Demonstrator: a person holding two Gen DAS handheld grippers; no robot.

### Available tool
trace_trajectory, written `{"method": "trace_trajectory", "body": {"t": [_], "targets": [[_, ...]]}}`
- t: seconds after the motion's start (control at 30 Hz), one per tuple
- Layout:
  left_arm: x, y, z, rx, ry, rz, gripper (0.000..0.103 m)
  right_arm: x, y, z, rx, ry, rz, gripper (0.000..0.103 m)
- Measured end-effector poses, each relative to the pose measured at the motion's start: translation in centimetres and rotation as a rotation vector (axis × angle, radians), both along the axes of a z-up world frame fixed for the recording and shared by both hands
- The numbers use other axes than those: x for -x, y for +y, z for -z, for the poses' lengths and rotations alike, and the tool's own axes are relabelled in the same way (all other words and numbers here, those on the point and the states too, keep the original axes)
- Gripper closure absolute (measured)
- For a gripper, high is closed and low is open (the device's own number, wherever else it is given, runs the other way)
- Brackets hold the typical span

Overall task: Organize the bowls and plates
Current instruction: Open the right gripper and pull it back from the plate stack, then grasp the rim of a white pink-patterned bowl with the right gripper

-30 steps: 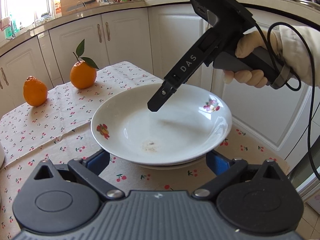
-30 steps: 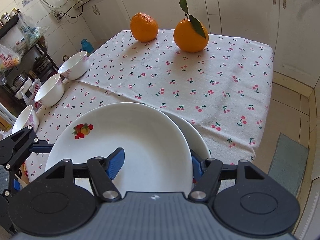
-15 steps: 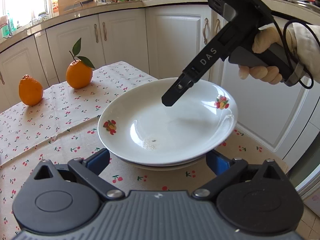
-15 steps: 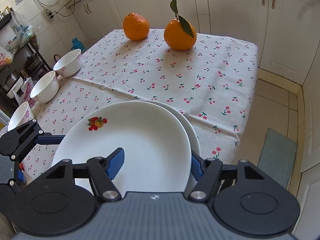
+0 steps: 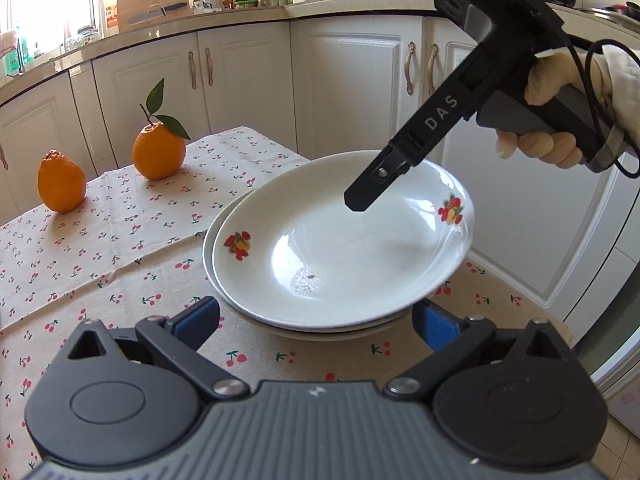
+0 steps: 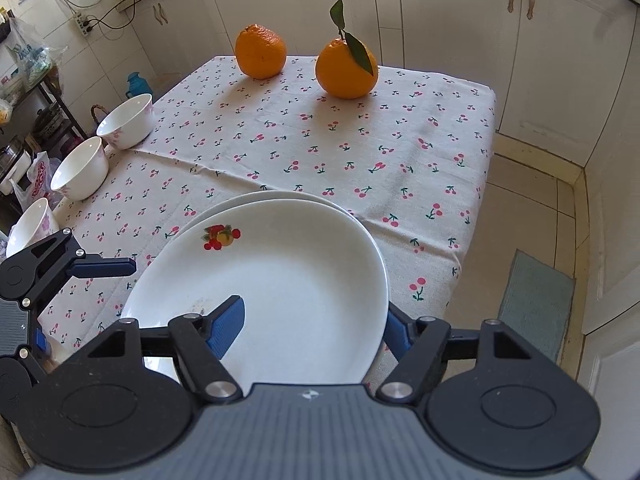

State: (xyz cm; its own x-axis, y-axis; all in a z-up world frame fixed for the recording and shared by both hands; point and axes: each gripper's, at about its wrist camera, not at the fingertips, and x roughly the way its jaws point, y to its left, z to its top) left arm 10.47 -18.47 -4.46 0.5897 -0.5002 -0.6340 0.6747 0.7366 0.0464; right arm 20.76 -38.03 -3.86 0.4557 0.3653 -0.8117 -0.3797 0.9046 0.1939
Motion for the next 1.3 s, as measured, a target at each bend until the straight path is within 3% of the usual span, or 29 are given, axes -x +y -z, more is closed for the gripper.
{"method": "trace_trajectory", "body": {"t": [0.2,0.37,0.43,0.7,0.87,1.03,1.3], "targets": [[0.5,0.0,-0.3,0.002,-0.007,0.012,0.001,0.7,0.2,0.0,0.044,0.01,0.016,0.024],[1.2,0.5,-0.9,0.008,-0.026,0.022,0.001,1.5,0.6,0.0,0.059,-0.002,0.02,0.007],[1.4,0.9,-1.3,0.01,-0.036,0.019,0.001,2.0,1.2,-0.5,0.092,-0.031,0.035,0.0],[2.7,4.3,-4.2,0.047,-0.109,-0.036,0.001,5.6,6.0,-2.4,0.206,-0.192,0.057,0.0],[3.8,8.2,-5.7,0.059,-0.145,-0.116,0.001,7.8,10.2,-3.4,0.19,-0.327,0.085,0.0],[5.2,13.6,-6.7,0.054,-0.183,-0.239,0.001,8.5,15.0,-4.1,0.105,-0.394,0.082,0.0],[8.0,22.2,-6.5,-0.058,-0.26,-0.38,0.001,8.2,24.0,-4.6,0.063,-0.459,-0.028,0.0]]}}
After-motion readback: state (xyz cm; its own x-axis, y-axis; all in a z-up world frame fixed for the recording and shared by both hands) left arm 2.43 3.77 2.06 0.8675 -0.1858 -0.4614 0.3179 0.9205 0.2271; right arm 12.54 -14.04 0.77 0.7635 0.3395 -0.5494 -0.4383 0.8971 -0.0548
